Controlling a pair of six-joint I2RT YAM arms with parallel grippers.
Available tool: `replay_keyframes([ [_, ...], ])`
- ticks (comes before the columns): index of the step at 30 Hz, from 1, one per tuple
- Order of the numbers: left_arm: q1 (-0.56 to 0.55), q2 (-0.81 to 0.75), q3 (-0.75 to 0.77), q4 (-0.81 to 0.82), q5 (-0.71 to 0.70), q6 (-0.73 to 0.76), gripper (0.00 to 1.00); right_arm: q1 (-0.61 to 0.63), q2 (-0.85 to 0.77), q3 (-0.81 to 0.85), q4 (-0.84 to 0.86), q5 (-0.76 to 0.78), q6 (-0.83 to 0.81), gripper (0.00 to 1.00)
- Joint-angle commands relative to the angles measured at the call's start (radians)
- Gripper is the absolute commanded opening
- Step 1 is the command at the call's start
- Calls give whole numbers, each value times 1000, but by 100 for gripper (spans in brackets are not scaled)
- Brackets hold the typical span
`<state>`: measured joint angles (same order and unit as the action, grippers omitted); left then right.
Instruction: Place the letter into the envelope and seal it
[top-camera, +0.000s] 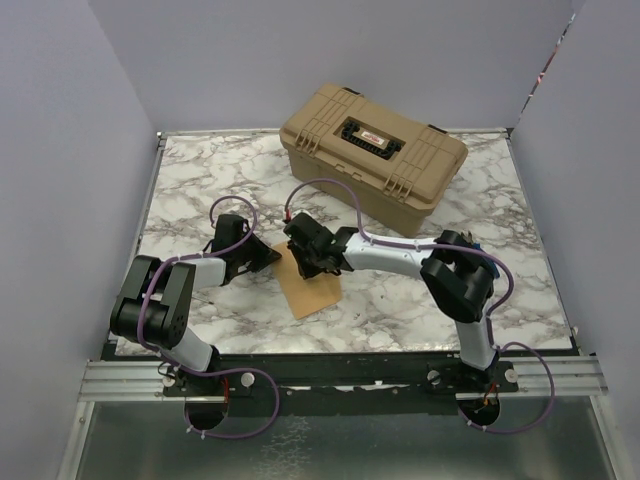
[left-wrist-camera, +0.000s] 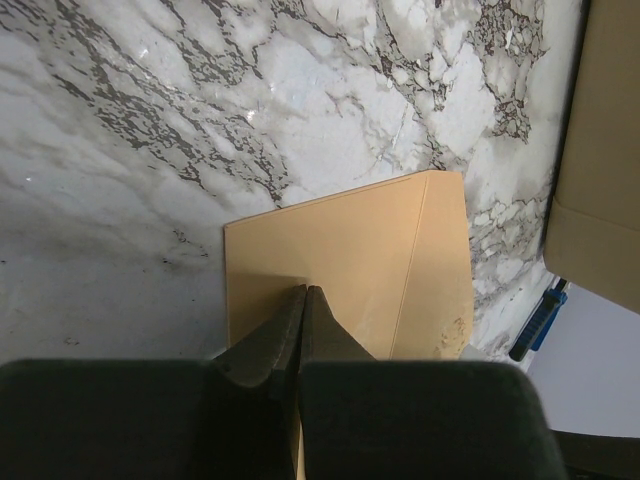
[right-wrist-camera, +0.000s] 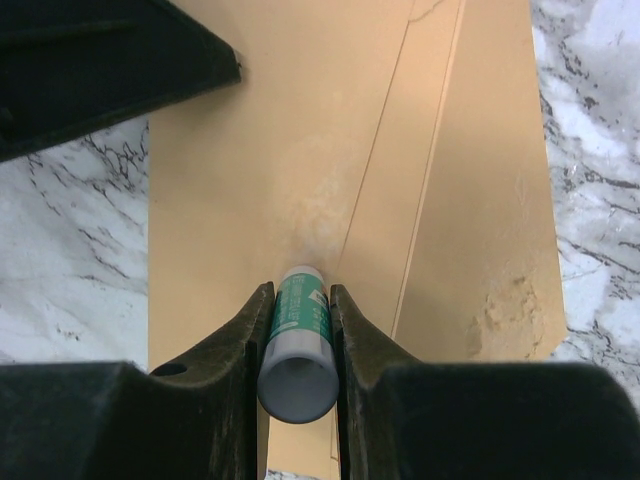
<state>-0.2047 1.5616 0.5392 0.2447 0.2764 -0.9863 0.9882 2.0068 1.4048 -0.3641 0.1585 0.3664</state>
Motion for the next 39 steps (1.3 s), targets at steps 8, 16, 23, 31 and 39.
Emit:
replay_keyframes([
  [8, -1, 61, -39, -154, -72, 43, 0, 10, 9, -30, -173, -46, 43, 0],
  [16, -1, 61, -39, -154, -61, 50, 0, -16, 111, 95, -153, 70, 35, 0],
  [23, -1, 62, -39, -150, -60, 54, 0, -34, 114, 126, -175, 31, 44, 0],
  [31, -1, 78, -42, -134, -56, 47, 0, 29, 33, -20, -157, -70, 11, 0],
  [39, -2, 80, -49, -130, -56, 46, 0, 34, -12, -91, -165, -53, 44, 0],
])
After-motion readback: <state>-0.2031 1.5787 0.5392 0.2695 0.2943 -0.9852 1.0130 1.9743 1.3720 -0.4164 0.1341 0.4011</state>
